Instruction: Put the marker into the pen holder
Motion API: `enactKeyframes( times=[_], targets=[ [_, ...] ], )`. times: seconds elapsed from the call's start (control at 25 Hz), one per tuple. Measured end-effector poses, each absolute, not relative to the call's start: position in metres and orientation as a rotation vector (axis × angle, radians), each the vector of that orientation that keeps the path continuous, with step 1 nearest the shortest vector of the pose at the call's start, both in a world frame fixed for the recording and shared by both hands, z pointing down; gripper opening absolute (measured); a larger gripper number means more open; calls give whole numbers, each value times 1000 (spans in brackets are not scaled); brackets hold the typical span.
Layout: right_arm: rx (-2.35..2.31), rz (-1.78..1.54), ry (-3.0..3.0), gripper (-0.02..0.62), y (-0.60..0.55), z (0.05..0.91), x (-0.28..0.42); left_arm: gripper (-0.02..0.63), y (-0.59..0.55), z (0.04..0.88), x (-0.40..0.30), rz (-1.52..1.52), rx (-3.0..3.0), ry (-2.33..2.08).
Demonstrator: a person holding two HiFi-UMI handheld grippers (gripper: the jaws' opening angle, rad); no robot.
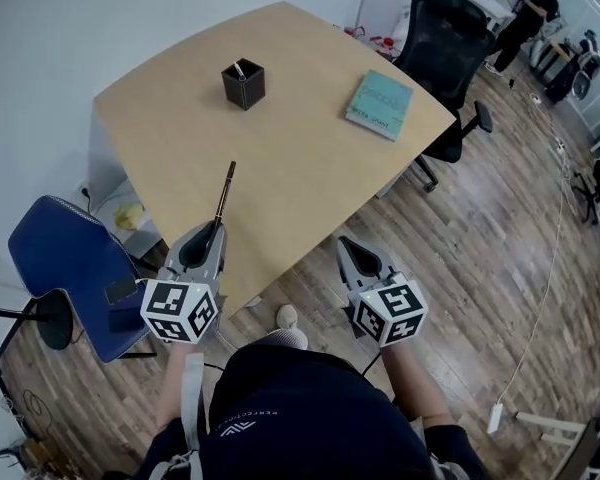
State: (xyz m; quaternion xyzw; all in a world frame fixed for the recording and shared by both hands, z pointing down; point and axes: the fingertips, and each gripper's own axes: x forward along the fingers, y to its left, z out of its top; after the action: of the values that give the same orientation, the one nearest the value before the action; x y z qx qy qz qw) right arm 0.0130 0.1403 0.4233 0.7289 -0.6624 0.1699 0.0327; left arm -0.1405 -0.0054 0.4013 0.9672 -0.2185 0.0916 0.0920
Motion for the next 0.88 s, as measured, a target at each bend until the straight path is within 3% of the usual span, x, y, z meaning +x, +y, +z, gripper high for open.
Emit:
enactKeyframes(
  times=[0.88],
  targets=[
    [1909, 454, -2251, 2, -36, 412, 99, 51, -109, 398, -70, 441, 2864, -791]
  ],
)
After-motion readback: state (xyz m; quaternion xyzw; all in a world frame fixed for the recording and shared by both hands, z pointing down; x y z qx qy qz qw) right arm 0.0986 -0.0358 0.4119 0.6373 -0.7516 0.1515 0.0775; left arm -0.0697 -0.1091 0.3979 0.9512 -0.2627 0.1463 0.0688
